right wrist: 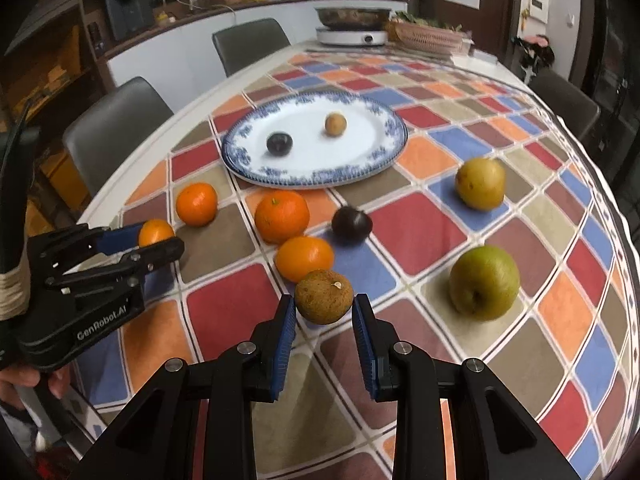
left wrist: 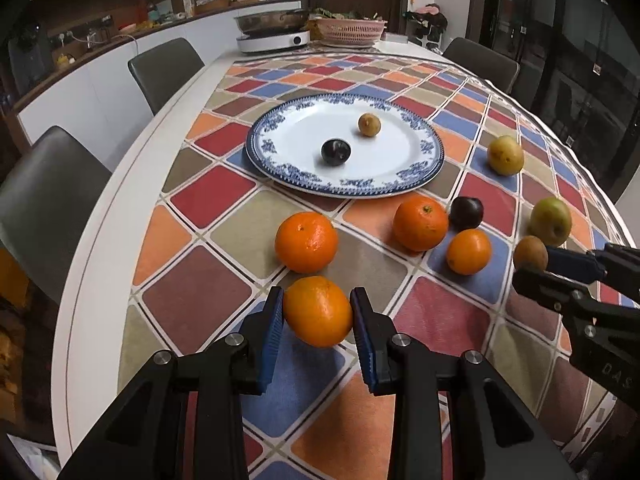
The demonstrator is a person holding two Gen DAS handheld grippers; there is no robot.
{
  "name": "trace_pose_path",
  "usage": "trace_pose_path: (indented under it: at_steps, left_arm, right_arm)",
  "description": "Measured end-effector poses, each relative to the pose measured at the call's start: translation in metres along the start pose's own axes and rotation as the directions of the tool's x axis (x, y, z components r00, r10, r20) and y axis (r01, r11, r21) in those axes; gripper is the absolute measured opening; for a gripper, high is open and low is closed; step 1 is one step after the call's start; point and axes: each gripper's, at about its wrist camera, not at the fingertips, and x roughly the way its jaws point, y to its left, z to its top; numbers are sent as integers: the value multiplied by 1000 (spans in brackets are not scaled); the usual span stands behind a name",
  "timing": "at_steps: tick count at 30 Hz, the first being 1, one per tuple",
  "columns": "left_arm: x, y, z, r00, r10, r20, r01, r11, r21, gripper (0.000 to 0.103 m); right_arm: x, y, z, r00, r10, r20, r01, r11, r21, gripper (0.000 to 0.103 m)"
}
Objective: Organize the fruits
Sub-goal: 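Grasp an orange with the left gripper while the right gripper grasps another brown fruit, then lower the orange onto the plate with the left gripper while the right lowers the brown fruit there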
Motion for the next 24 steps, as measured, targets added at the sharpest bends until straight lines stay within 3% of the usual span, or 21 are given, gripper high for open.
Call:
trace_pose_path:
  at_steps: [12, 24]
  left_arm:
    - [-34, -10, 19, 996, 11, 88, -10, 1000, -7, 33]
    - [-52, -16, 44, 989, 26, 144, -22, 999, -30, 33]
  right_arm:
    - [-19, -7, 16, 996, 51, 74, -48, 998, -42, 30]
    - [-33, -16, 53, 985, 112, 128, -100, 991, -93, 30]
